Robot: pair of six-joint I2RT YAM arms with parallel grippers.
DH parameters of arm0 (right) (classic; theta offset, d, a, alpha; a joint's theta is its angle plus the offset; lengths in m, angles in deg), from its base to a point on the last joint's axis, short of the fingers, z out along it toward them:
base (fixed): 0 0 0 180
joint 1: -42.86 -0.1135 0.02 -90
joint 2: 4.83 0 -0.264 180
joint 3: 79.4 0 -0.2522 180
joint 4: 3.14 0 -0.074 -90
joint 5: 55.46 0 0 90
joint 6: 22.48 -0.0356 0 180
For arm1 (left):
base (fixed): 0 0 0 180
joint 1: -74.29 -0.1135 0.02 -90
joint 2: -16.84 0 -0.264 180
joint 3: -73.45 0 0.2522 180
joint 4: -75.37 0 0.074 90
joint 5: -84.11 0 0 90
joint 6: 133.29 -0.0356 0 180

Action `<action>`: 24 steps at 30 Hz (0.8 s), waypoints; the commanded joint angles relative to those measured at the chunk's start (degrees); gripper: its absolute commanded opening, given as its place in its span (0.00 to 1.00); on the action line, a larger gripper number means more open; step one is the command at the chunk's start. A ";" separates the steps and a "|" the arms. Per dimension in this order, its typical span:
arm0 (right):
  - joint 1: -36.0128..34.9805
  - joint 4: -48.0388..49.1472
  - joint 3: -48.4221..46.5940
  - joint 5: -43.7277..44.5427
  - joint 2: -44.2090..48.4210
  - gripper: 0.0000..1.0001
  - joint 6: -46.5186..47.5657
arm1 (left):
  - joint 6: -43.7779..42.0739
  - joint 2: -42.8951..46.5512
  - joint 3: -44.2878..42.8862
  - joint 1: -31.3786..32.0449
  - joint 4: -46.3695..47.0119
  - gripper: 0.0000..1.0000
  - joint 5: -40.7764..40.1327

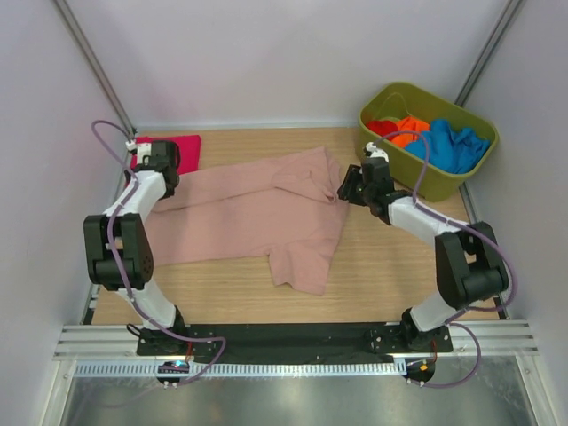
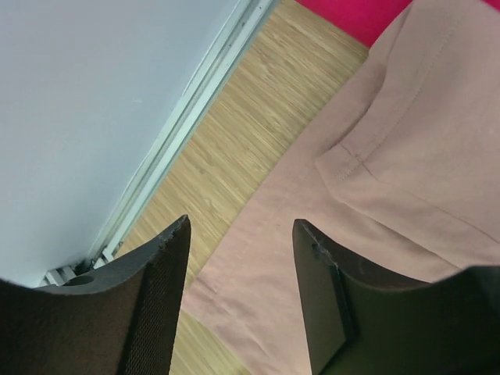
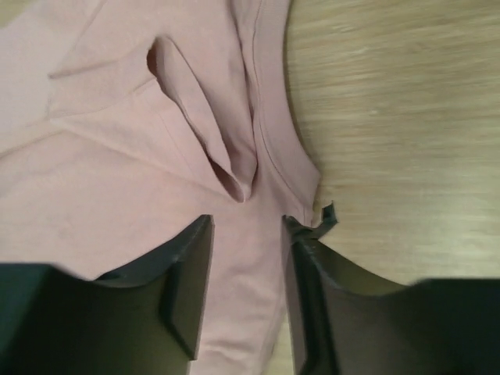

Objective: Fold and stack the t-shirts
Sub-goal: Fold the tshirt

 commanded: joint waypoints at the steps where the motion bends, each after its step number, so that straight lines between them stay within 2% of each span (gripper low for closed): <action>1: -0.28 -13.36 -2.51 4.94 7.79 0.56 -6.52 | 6.90 4.25 -4.41 -0.13 -6.81 0.57 -1.54; 3: -0.28 -16.12 -1.81 3.20 8.07 0.59 -7.85 | 8.49 6.61 -3.10 -0.13 -7.25 0.57 7.41; 5: -0.45 -17.00 -0.85 1.00 6.76 0.59 -8.47 | 10.07 7.94 -1.34 -0.13 -6.82 0.57 14.18; 6: -0.80 -17.27 -0.58 0.99 5.71 0.59 -8.47 | 10.34 9.17 0.93 -0.13 -6.47 0.57 20.05; 8: -0.89 -16.84 0.47 1.07 5.09 0.59 -8.91 | 11.74 10.23 2.87 -0.13 -6.20 0.58 22.99; 12: -0.89 -13.24 2.50 2.91 4.03 0.59 -8.48 | 13.15 13.30 8.67 -0.13 -3.66 0.60 34.66; 15: -0.98 -11.92 2.41 3.89 1.66 0.59 -8.56 | 15.00 14.89 11.23 0.13 -2.95 0.62 34.52; 20: -1.42 -6.38 5.74 0.11 -1.59 0.58 -12.51 | 16.41 15.68 11.50 -0.04 -4.44 0.63 34.43; 24: -2.47 -3.65 8.73 1.51 -1.69 0.50 -14.09 | 17.02 18.93 11.58 0.31 -5.85 0.62 29.70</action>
